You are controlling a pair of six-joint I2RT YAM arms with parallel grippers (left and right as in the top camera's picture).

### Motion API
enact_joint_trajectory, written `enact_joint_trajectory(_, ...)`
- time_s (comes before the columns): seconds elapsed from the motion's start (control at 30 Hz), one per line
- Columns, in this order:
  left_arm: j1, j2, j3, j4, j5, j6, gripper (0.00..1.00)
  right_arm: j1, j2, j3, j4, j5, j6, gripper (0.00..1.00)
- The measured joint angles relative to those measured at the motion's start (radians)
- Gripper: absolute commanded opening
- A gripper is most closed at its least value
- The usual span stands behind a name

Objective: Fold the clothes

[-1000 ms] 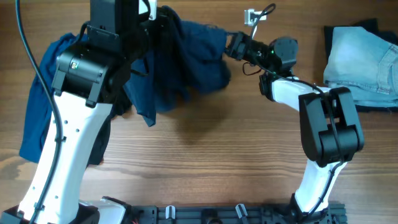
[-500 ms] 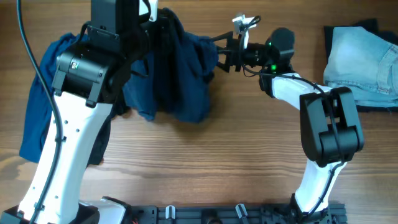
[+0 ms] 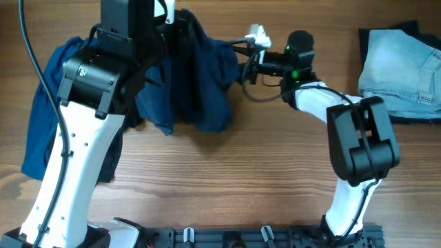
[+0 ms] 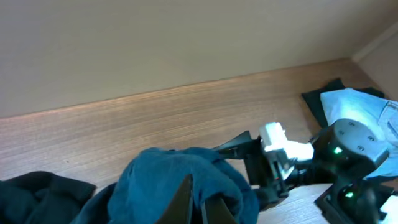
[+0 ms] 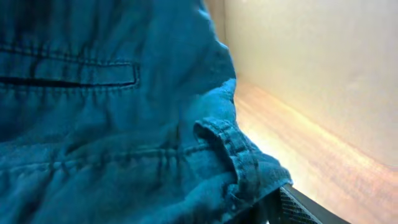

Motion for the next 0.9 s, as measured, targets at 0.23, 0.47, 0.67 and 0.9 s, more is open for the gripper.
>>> enact_joint_trajectory(0.23, 0.000, 0.000, 0.000, 0.000, 0.000, 0.000, 0.04, 0.055, 0.000, 0.000, 0.014, 0.179, -0.145, 0.69)
enact_joint_trajectory(0.47, 0.000, 0.000, 0.000, 0.000, 0.000, 0.000, 0.09, 0.052, 0.000, 0.002, 0.185, 0.182, -0.089, 0.20)
enact_joint_trajectory(0.67, 0.000, 0.000, 0.000, 0.003, 0.006, 0.003, 0.71, 0.044, 0.000, 0.004, 0.336, 0.157, 0.087, 0.05)
enact_joint_trajectory(0.9, 0.000, 0.000, 0.000, 0.004, 0.007, 0.008, 0.98, -0.032, -0.026, 0.004, 0.335, 0.095, 0.226, 0.04)
